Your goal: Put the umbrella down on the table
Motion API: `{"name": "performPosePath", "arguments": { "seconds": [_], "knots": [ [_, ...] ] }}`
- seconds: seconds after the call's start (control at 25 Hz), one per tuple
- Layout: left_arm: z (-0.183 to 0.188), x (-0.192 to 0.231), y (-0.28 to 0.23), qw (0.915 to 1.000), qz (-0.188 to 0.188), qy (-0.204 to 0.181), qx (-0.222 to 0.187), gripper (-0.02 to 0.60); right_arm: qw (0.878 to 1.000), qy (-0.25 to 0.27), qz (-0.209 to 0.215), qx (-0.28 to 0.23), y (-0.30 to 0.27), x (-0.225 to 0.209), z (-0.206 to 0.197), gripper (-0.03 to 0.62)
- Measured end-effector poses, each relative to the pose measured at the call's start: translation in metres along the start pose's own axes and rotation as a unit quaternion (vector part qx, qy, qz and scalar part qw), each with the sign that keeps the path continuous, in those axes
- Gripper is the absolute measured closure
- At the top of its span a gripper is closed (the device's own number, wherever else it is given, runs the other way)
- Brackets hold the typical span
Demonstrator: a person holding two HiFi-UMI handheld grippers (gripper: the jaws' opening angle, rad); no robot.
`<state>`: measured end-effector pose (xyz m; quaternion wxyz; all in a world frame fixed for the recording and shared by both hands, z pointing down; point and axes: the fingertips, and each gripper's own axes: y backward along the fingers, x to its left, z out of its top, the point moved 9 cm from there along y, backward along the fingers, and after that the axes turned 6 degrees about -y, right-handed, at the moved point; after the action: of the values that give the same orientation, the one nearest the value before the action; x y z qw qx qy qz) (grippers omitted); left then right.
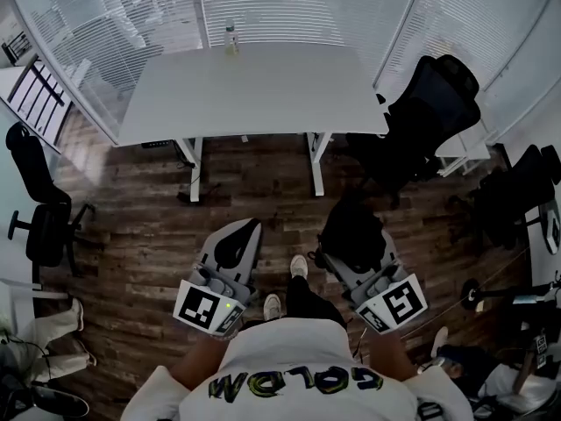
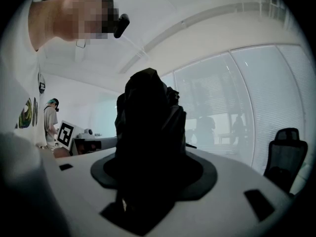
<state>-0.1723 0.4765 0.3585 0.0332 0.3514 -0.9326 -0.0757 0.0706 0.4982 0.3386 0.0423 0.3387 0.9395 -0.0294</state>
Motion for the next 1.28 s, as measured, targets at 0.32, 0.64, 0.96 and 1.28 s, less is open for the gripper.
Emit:
{"name": "performPosePath", "arguments": {
  "seconds": [0.32,0.64,0.96,1.28],
  "knots": [
    [-0.008,0.013,-0.043,1.0000,0.002,-0.007,0.004,0.571,1.000,-0.001,0.004,-0.005,-0.021,-0.044,0.003,0.336],
    [-0.016,0.032,-0.122,0.9999,0.007,-0.014,0.004,0.571,1.000,-0.007,0.011,-0.010,-0.053,-0.117,0.013,0.336],
    [-0.029,0.039,-0.210,0.9997,0.016,-0.016,0.011,0.571,1.000,-0.015,0.016,-0.011,-0.074,-0.204,0.022,0.336],
    [-0.040,0.044,-0.271,0.9997,0.020,-0.013,0.007,0.571,1.000,-0.016,0.024,-0.008,-0.089,-0.265,0.023,0.336]
  ]
}}
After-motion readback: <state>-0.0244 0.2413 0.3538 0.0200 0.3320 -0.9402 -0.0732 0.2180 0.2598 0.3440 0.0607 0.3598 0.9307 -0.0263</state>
